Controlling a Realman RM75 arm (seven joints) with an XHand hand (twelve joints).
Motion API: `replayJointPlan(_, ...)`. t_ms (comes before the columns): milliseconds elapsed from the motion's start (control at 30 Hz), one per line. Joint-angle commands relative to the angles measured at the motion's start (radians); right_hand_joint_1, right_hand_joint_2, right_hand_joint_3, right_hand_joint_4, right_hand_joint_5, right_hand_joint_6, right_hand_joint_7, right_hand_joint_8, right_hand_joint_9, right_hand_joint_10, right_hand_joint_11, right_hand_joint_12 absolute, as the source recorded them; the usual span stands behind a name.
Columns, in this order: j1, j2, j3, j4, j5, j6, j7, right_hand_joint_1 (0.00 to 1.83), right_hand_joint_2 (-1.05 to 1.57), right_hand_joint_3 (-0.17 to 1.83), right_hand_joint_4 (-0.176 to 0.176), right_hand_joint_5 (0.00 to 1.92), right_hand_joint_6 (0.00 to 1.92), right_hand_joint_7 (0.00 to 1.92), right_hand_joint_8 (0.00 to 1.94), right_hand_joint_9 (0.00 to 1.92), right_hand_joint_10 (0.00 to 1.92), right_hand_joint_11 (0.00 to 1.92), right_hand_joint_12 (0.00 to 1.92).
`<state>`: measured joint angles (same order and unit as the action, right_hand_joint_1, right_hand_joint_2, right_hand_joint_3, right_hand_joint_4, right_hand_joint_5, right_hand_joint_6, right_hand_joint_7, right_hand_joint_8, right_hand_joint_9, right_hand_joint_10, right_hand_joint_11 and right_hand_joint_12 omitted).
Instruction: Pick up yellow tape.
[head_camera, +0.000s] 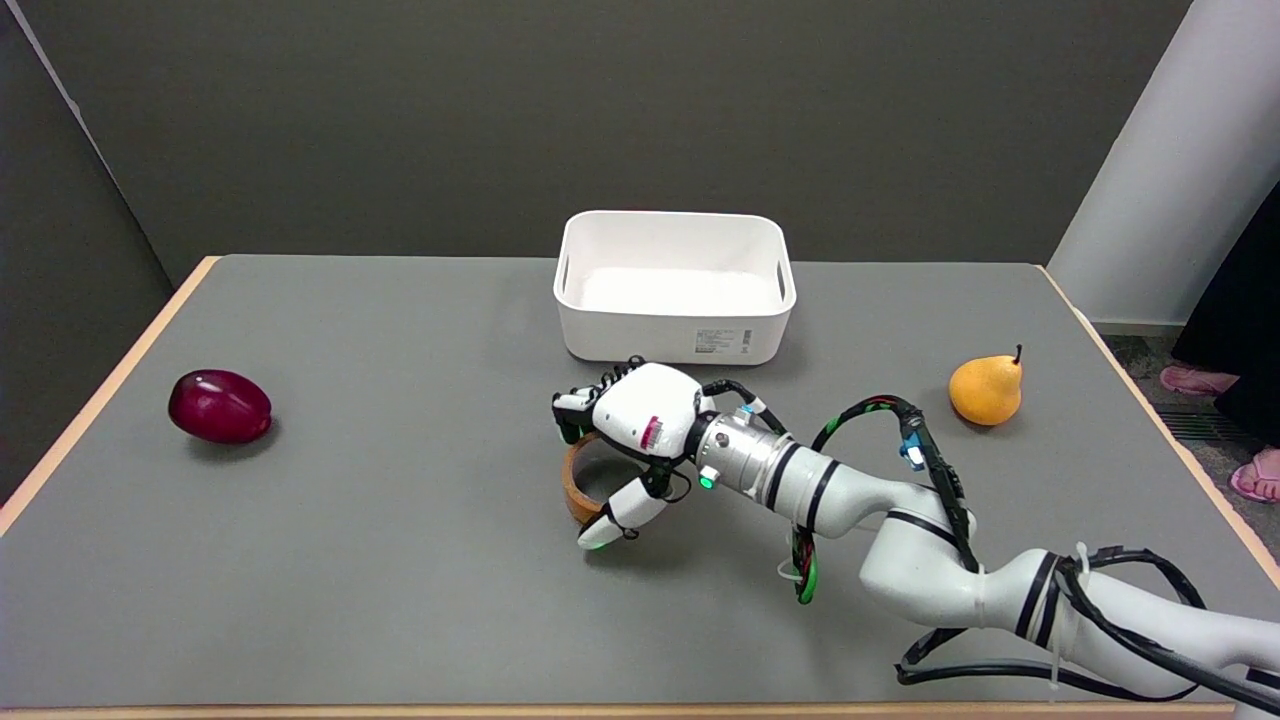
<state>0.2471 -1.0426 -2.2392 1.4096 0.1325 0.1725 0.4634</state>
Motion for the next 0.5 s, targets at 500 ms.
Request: replayJointPlan(500,0.001,0.040,0.141,0.207,-0.007,0.049,-0.111,1.34,1.11,0.23,-0.150,0.59,1.52,0.85,1.27,0.82,1.43,0.91,1.71)
